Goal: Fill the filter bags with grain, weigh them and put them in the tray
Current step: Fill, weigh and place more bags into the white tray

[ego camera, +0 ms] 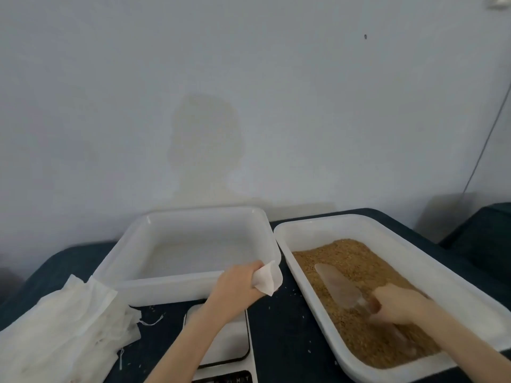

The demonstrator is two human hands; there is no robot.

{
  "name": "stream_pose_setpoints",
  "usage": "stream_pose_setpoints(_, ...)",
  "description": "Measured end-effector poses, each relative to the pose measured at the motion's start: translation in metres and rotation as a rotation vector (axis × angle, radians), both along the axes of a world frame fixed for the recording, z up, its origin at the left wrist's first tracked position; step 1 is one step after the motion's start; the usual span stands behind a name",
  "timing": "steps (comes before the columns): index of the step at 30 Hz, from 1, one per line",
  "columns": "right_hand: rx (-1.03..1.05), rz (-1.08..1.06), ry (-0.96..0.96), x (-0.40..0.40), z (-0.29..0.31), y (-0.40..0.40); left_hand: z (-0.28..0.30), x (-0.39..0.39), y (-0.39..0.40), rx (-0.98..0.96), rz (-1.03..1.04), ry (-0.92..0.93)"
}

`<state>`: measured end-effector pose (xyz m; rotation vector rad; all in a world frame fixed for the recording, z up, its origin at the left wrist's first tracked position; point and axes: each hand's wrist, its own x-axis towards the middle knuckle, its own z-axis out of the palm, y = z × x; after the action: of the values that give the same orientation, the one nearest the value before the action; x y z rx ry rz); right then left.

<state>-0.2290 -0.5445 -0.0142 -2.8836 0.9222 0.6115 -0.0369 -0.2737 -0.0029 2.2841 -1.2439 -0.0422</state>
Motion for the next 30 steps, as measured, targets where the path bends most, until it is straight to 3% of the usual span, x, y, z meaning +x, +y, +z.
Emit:
stream_pose_setpoints(4,-0.030,0.001,-0.147,-0.003,-0.003,-0.006,-0.001,-0.012,-0.018,0.011,-0.038,0.007)
stream_pose_setpoints(8,-0.205,0.042,-0.282,-0.007,0.014,-0.025,-0.005,-0.016,-0.021,0.019,-0.046,0.019)
stream_pose_setpoints(15,-0.372,-0.048,-0.224,-0.030,0.053,-0.055,-0.002,-0.012,-0.017,0.041,-0.028,0.028)
stream_pose_setpoints(25,0.153,-0.047,-0.318,-0.002,0.019,-0.050,-0.002,-0.013,-0.038,0.047,-0.066,0.001)
stream_pose_setpoints(30,0.268,-0.080,-0.358,-0.003,0.013,-0.055,-0.005,-0.008,-0.036,0.055,-0.048,-0.025)
